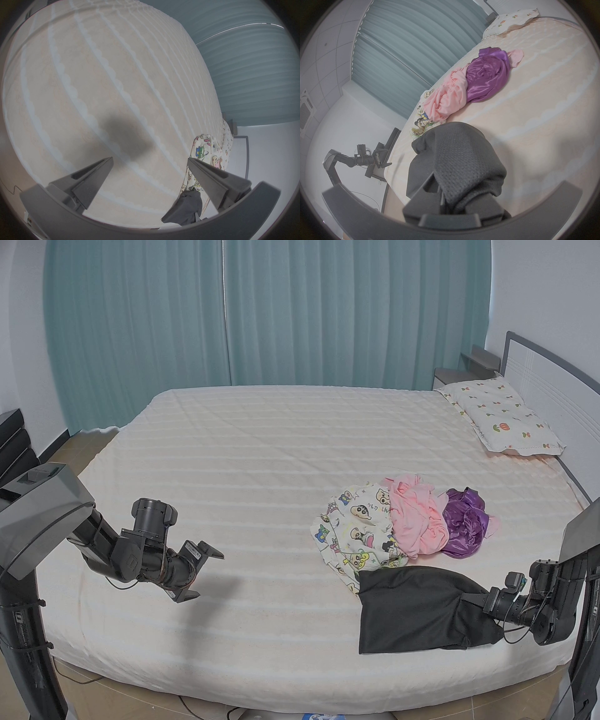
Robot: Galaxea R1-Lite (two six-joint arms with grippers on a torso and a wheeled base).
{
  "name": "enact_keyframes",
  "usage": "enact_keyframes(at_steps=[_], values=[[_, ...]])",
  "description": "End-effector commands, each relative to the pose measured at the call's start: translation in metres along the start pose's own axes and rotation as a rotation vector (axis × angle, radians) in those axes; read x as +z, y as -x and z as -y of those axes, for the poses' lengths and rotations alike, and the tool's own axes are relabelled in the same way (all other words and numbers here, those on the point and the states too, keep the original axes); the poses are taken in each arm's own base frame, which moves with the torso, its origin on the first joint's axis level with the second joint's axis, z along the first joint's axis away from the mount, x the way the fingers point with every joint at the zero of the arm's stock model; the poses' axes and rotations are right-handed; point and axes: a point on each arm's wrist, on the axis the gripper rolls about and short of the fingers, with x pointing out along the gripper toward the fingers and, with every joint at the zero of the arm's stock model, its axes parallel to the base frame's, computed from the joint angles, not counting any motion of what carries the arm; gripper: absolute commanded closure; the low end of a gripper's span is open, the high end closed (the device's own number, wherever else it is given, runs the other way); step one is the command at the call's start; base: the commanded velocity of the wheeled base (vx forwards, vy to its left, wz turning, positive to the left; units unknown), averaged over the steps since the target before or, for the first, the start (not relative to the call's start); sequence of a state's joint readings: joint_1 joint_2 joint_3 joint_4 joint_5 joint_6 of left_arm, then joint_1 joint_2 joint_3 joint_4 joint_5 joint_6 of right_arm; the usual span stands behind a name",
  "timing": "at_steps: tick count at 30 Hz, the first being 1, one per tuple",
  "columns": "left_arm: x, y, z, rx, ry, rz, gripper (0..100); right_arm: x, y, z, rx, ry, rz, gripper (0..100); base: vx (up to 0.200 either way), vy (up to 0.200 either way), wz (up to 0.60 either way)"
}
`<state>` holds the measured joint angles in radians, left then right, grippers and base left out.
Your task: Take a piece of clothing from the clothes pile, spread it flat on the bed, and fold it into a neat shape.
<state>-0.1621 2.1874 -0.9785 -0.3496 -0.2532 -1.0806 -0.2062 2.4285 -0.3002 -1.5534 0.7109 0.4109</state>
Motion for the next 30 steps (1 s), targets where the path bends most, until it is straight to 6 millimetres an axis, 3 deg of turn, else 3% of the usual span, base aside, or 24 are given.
enact_keyframes(at_steps=[1,16,30], values=[[0.001,0.0,0.0,-0.001,0.001,0.002,0,-0.001,-0.001,0.0,0.003,0.001,-0.001,100,-0.2,0.0,0.0],[0.0,0.0,0.0,0.002,-0.001,0.001,0,0.0,-0.005,0.002,0.008,0.007,0.001,100,-0.2,0.0,0.0],[0.001,-0.001,0.0,-0.001,0.0,0.003,0,0.021,-0.022,0.018,0.02,0.049,0.071,100,0.0,0.0,0.0]])
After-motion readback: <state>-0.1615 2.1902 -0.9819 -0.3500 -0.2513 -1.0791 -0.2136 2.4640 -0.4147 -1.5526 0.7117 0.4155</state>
